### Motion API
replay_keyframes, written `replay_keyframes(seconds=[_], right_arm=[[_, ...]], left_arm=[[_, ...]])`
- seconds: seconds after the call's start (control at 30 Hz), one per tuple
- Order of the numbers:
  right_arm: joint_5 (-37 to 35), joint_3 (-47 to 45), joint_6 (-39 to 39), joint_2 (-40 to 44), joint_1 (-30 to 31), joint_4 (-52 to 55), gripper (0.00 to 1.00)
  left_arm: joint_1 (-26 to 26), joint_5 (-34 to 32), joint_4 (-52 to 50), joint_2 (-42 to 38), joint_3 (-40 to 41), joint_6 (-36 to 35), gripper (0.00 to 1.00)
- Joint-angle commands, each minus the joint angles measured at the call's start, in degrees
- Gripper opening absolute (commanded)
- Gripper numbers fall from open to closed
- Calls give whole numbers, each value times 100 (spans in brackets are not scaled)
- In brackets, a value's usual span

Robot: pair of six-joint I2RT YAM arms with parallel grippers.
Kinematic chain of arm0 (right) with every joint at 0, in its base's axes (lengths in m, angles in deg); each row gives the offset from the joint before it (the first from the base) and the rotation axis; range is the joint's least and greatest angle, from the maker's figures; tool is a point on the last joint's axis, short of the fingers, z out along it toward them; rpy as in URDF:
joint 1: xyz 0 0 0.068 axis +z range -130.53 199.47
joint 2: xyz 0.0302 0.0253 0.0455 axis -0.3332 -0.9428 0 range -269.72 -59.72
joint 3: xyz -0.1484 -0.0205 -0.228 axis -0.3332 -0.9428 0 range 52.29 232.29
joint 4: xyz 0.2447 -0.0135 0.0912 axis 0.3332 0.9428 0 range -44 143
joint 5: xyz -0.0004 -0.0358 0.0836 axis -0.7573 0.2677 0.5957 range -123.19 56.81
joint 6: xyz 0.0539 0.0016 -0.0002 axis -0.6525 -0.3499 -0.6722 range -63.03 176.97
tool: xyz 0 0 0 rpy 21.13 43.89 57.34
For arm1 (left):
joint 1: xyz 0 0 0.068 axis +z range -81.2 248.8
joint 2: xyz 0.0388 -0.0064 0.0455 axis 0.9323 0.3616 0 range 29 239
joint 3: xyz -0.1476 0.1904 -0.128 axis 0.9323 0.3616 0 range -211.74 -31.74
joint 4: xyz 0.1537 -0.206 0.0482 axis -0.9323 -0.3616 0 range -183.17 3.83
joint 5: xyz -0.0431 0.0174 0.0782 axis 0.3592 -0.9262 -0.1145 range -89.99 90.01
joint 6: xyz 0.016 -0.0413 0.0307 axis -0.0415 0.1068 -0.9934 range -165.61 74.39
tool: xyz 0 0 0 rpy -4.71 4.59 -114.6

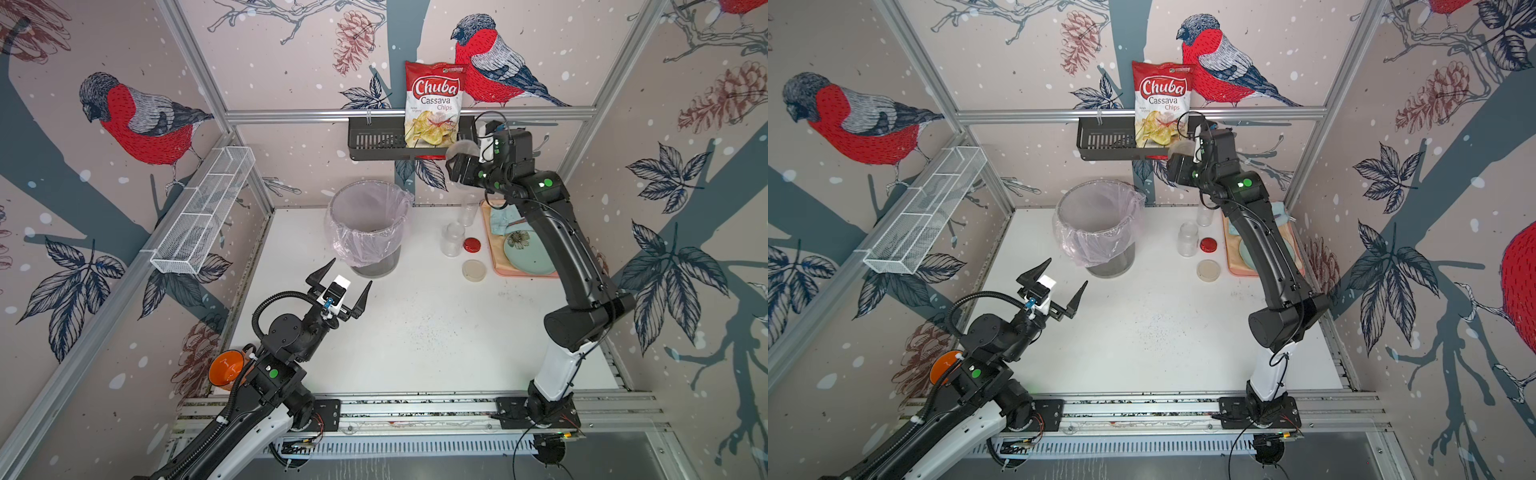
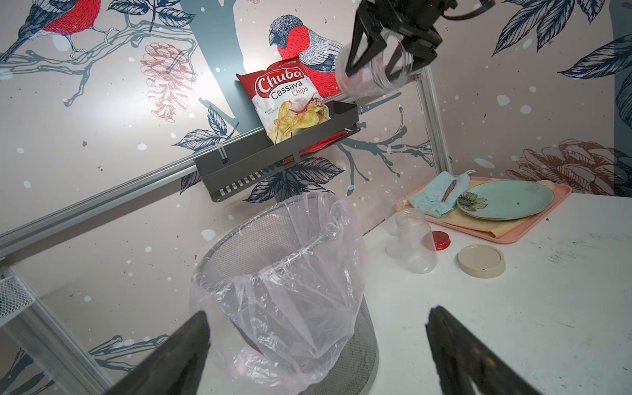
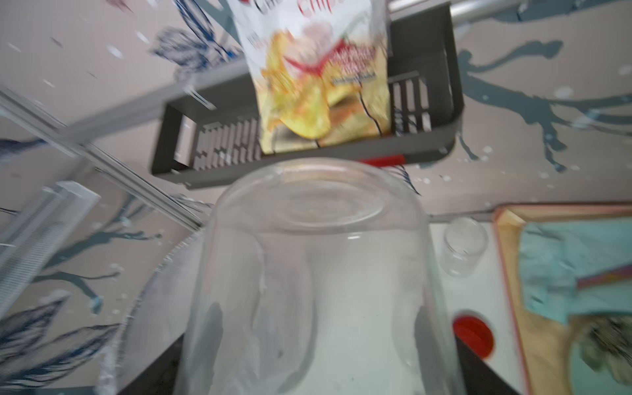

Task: Empty moldy mung beans from jars
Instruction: Place the jar at the center of the board.

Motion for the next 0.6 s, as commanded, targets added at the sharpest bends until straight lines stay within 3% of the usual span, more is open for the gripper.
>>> replay_keyframes(seconds=[0.0,0.2,0.57], right_arm=[[-727,-183,189,10,206,1360,6],[-601,-1071,20,281,303,2215,6],[-135,-2910,-242,72,657,2561,5]], left_arm=[[6,-22,102,-96,11,9,96],[6,160,201,-276,123,93,96],[6,254,309,-455,231,135,96]])
